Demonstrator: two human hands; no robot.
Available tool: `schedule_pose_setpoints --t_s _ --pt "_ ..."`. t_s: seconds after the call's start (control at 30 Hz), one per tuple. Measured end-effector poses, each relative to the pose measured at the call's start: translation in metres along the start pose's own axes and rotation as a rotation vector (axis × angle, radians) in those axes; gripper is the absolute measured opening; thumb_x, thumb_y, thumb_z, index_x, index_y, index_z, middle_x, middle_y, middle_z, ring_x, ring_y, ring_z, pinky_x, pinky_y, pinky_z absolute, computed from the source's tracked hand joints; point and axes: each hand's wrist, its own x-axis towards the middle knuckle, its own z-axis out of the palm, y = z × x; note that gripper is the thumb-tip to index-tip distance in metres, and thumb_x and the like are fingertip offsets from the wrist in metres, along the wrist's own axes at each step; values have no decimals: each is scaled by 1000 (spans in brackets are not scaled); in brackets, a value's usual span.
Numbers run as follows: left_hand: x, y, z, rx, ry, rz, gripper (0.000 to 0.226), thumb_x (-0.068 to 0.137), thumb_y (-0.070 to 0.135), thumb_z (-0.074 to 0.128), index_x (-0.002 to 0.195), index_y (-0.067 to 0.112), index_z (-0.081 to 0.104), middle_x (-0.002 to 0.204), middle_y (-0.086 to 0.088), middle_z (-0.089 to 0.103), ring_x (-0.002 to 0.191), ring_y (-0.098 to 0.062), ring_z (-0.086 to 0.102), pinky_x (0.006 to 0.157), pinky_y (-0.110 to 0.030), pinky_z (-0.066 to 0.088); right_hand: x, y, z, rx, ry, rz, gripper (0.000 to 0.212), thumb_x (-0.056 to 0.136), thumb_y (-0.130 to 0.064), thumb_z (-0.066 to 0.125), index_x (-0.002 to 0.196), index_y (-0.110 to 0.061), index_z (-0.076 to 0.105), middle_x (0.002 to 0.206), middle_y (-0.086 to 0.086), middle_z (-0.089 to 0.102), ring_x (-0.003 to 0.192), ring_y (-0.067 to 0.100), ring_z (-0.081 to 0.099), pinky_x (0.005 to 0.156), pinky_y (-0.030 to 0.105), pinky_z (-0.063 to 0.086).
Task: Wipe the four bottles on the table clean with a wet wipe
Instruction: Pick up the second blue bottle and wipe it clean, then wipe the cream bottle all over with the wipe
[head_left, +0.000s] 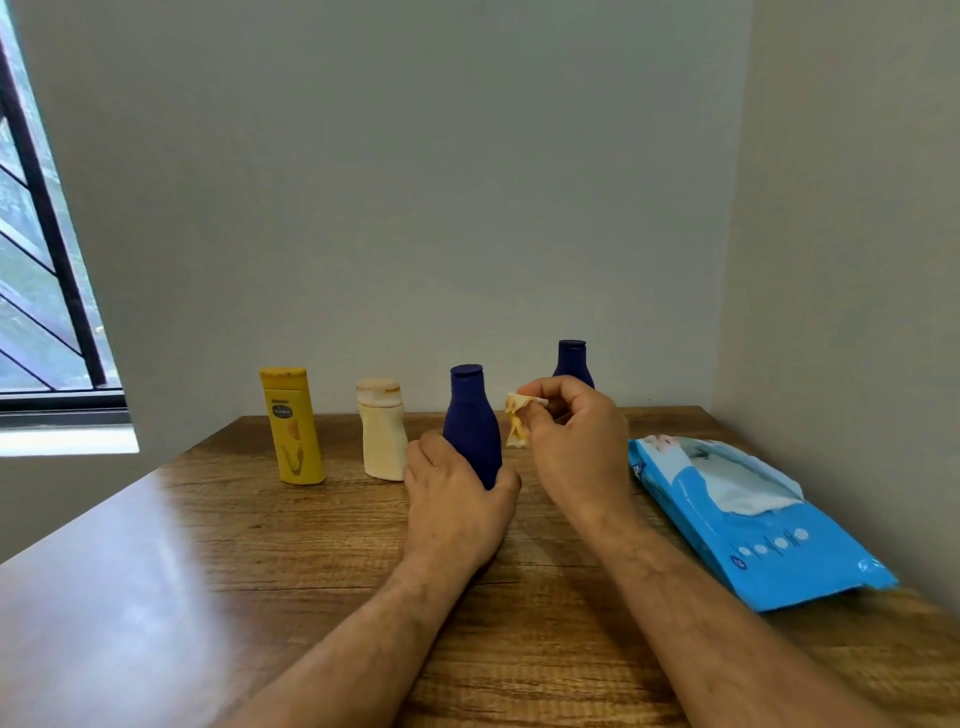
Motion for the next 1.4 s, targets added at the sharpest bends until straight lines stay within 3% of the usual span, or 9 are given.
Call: schedule_pose_setpoints --t_s 0.1,0.3,0.43,0.57,0.83,1.03,1.4 --pt "-1 2 1 32 -9 -24 68 90 39 65 137 9 27 132 -8 31 119 -23 40 101 -36 40 2 3 -1 -24 21 10 6 91 -23 68 95 -27 68 85 -15 64 77 0 61 56 3 45" --pt "1 3 1 -12 -2 -79 71 94 41 62 145 8 24 141 -11 31 131 -29 37 109 -41 35 3 3 -4 -22 29 27 6 91 -24 67 94 -30 66 87 -16 64 80 2 62 55 3 46" --pt "-1 3 1 -37 -9 -86 78 93 42 62 149 11 18 143 -11 45 127 -27 50 102 -40 44 5 2 -7 0 61 14 5 91 -25 67 95 -28 66 87 -16 64 80 2 61 56 0 43" --pt "-3 11 6 16 -47 -100 78 95 39 60 150 9 13 143 -13 48 121 -30 58 96 -41 49 8 2 -12 26 109 11 7 92 -26 67 99 -26 68 87 -17 64 80 0 61 59 -1 43" --pt "19 22 32 8 -68 -184 66 93 41 63 137 10 24 125 -15 61 108 -31 66 89 -45 57 9 3 -14 39 114 7 6 91 -25 67 97 -26 67 83 -21 61 77 -2 60 58 -2 42" --pt "42 23 51 81 13 -171 69 92 47 63 137 4 35 136 -15 44 116 -30 57 91 -41 55 13 11 -13 29 127 6 7 92 -27 66 98 -29 66 85 -21 60 79 -3 59 54 2 41" --pt "55 14 62 34 13 -220 70 87 35 72 139 6 35 140 -14 46 124 -31 54 98 -44 52 14 17 -6 2 98 -16 6 92 -27 65 93 -32 63 83 -24 59 81 -1 60 59 4 41"
